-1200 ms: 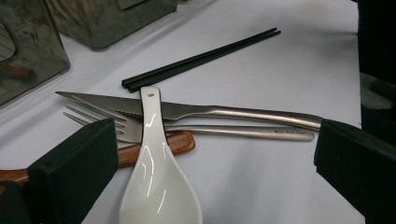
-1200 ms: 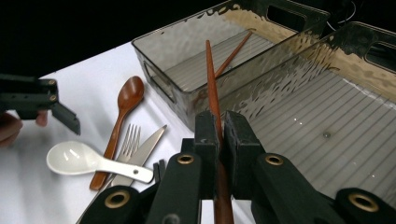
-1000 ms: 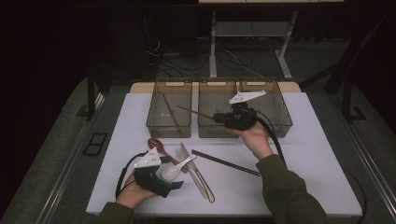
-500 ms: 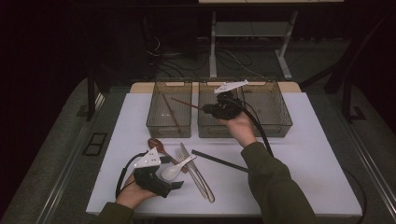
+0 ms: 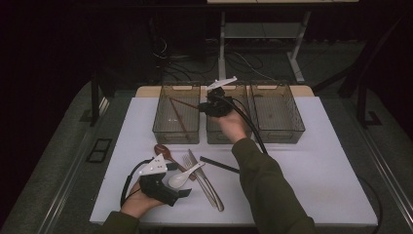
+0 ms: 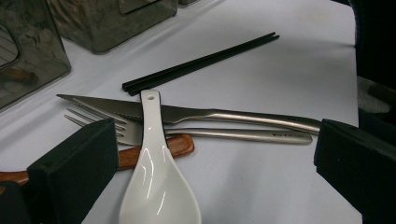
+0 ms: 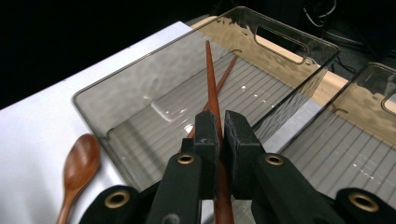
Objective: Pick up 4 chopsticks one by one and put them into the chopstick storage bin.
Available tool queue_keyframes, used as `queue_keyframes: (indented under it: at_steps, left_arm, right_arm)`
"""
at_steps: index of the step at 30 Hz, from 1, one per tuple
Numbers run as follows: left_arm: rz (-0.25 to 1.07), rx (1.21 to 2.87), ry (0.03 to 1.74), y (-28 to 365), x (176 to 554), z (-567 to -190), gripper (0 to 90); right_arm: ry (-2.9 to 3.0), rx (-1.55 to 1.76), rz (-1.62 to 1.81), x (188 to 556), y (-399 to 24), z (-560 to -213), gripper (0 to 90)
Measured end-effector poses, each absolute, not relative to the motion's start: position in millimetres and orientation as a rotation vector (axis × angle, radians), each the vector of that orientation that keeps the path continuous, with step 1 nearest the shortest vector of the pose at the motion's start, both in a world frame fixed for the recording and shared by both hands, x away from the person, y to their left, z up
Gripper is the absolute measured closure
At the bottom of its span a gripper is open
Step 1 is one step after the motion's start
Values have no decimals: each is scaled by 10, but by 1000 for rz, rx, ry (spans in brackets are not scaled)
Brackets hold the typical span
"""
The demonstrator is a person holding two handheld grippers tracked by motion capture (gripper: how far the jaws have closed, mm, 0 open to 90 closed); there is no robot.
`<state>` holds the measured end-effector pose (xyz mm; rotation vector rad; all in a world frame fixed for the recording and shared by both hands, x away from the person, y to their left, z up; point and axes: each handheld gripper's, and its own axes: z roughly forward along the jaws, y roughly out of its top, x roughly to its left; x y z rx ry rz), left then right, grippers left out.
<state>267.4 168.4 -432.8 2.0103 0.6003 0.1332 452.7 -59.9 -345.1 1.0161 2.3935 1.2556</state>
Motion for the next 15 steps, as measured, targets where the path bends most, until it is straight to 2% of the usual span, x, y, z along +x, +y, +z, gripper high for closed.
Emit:
queue_keyframes:
  at_steps: [15]
  left_arm:
    - [134,2007,596,1695,2676,-4323,0]
  right_arm:
    - [2401,1062,1133,4772,-122,-3607,843]
